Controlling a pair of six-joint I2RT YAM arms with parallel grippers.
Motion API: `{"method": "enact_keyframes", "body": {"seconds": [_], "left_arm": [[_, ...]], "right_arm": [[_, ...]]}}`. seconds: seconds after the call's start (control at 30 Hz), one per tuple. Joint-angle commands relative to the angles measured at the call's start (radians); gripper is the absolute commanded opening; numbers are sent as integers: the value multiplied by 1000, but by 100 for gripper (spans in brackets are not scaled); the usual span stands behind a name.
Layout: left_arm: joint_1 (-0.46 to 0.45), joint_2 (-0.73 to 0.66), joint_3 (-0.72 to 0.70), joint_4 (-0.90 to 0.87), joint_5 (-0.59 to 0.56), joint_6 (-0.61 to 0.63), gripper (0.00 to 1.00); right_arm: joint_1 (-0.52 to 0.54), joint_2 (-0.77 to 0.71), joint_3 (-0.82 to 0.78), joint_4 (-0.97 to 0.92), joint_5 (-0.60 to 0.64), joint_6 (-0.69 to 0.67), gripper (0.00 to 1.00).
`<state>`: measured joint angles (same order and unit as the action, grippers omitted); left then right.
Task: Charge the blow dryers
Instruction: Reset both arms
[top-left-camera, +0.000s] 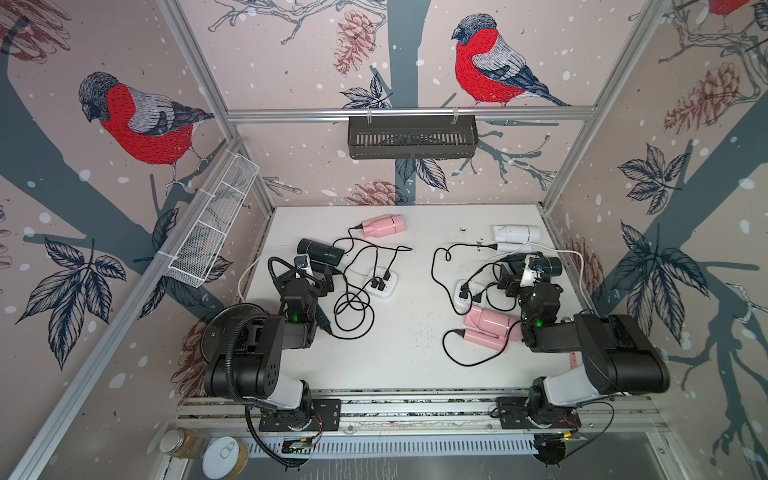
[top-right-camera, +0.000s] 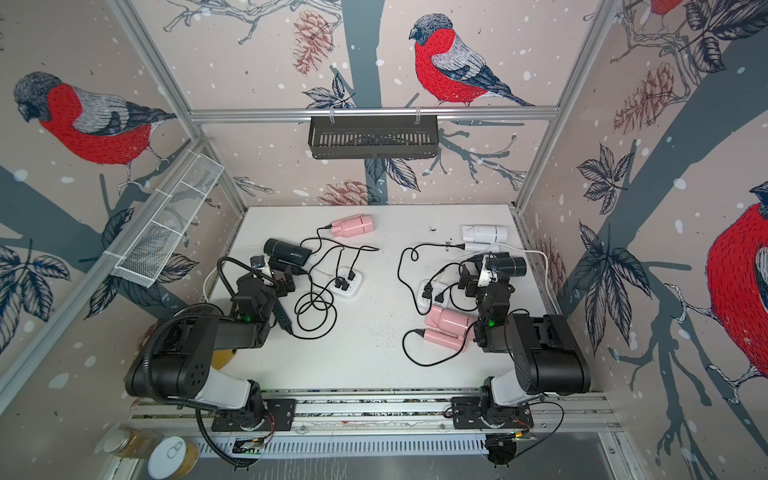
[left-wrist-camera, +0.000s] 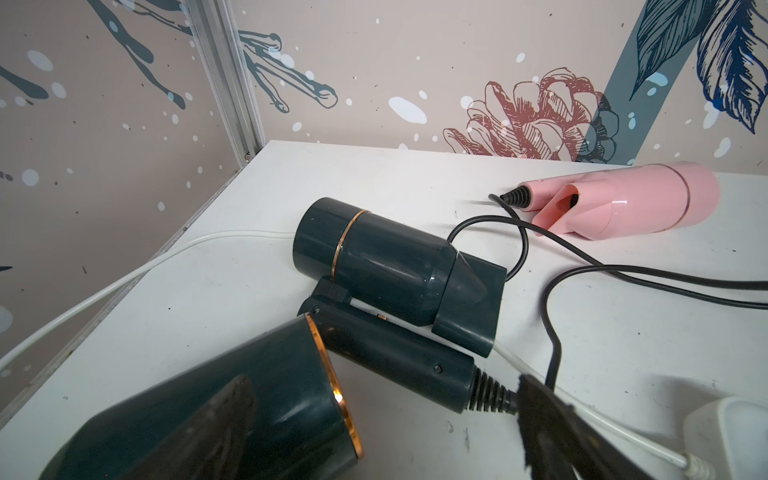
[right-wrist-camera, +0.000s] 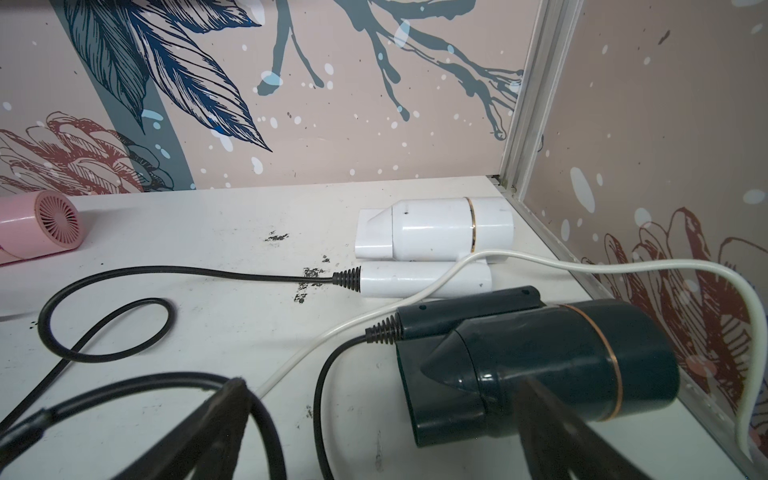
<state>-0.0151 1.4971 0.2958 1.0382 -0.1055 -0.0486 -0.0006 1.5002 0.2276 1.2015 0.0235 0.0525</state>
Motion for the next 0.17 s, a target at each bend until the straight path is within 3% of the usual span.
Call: {"method": "enact_keyframes", "body": {"seconds": [0.0,0.13], "left_arm": [[2,-4,3,36,8,6,98],[3,-4,3,34,9,6,98]], "right_arm": [[-5,6,15,-13,13,9,99],[5,-2,4,-1,42,7,99]]}}
